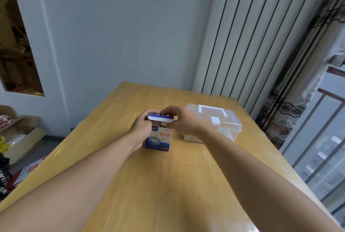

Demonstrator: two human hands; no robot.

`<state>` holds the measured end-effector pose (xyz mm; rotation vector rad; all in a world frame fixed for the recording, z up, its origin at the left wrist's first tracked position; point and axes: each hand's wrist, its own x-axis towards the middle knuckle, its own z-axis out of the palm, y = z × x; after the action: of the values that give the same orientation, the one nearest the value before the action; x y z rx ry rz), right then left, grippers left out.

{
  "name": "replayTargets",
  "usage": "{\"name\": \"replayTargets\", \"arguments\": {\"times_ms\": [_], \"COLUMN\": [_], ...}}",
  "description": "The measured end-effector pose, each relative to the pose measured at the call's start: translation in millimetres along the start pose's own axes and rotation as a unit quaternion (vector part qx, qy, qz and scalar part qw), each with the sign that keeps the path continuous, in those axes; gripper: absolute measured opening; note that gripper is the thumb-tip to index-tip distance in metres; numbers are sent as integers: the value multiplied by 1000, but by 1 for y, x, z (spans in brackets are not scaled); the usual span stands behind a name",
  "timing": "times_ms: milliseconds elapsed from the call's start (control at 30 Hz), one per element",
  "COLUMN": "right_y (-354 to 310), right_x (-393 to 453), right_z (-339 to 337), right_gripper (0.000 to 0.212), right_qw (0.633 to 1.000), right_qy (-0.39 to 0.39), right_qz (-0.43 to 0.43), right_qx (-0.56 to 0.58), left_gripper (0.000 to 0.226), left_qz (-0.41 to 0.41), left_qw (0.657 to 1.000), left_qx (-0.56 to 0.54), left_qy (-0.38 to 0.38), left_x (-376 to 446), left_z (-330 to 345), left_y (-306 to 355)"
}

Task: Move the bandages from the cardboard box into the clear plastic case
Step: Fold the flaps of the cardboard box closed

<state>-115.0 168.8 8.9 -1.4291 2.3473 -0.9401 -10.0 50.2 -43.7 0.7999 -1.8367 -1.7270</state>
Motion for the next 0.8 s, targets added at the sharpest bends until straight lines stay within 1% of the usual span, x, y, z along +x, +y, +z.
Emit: {"name": "replayTargets", "arguments": {"times_ms": [67, 100, 200, 300, 433, 533, 800], "right_y": [-2, -2, 0, 5, 6, 7, 8], "right_x": [-6, -8, -9, -9, -11, -12, -13], "right_z": [-6, -8, -4, 3, 8, 10, 7], "right_gripper": [44, 44, 30, 24, 21, 19, 30], "right_qw": [999, 999, 998, 998, 997, 997, 997], "right_qy": [-44, -43, -4, 17, 36, 40, 32], "right_qz": [-9, -12, -26, -18, -7, -6, -3], "right_qx": [-14, -19, -57, -62, -62, -65, -76], "left_gripper": [45, 42, 39, 41, 34, 33, 33], "left_qz": [-5, -8, -18, -20, -21, -17, -19], "left_qw": [1000, 999, 994, 989, 991, 992, 995], "left_qx": [-22, -35, -105, -147, -128, -117, -90], "left_qy": [-4, -4, 2, -11, -35, -42, -49], "left_x": [-2, -4, -7, -9, -10, -9, -8], "left_z": [0, 0, 0, 0, -2, -2, -4], "left_y": [0, 0, -1, -4, -6, -8, -7]}}
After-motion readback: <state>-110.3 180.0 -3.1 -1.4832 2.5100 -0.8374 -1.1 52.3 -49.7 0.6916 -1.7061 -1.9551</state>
